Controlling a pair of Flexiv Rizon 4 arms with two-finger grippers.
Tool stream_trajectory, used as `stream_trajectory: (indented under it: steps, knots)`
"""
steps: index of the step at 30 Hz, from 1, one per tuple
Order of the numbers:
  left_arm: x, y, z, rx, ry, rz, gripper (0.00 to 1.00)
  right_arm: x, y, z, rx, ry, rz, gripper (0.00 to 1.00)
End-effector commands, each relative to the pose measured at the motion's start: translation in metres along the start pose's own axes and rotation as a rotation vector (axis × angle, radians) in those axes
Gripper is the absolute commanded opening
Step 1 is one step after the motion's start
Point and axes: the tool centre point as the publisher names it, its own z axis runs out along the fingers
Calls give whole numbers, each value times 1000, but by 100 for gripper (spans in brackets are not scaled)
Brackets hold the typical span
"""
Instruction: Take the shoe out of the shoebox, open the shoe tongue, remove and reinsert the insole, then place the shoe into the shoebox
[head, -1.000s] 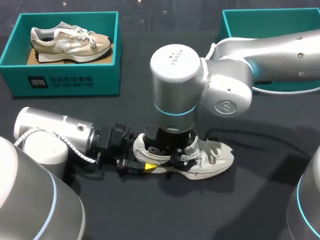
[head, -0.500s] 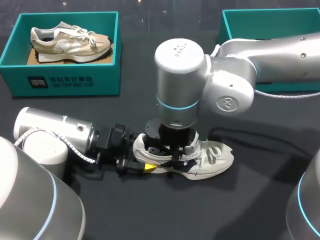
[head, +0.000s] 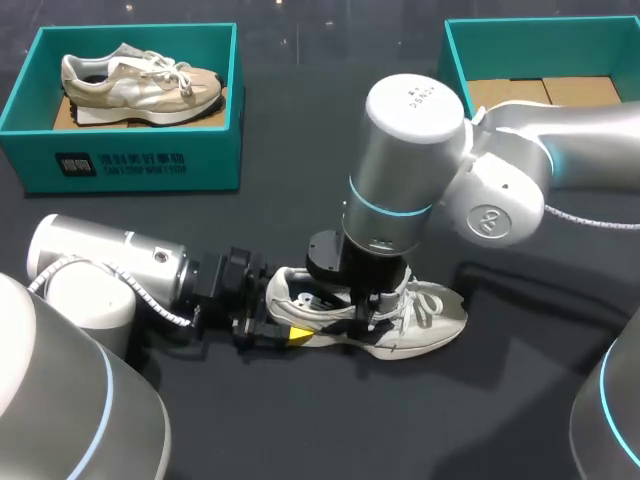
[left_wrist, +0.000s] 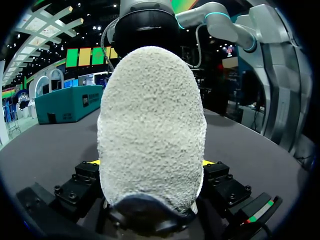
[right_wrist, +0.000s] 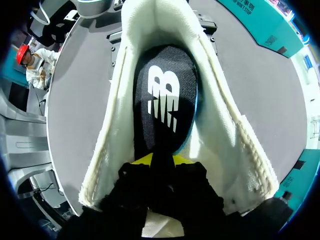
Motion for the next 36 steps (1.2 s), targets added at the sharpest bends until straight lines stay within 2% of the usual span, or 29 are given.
stream_trajectory:
  steps: [1, 17, 25, 26, 29, 36]
  knots:
    - [-2, 1, 2, -2, -3, -1, 0, 15, -1, 7, -69, 2, -5, 0]
    - [-2, 1, 2, -2, -3, -1, 0, 5, 26, -24, -255, 25, 9, 0]
    - [-2, 1, 2, -2, -3, -1, 0, 0, 22, -29, -339, 53, 32, 0]
    - [-2, 1, 2, -2, -3, -1, 0, -1, 19, -30, -386, 74, 25, 0]
    - [-2, 1, 2, -2, -3, -1, 0, -3, 17, -33, -422, 84, 23, 0]
    - [-2, 1, 2, -2, -3, -1, 0, 2, 35, -36, -297, -119, 51, 0]
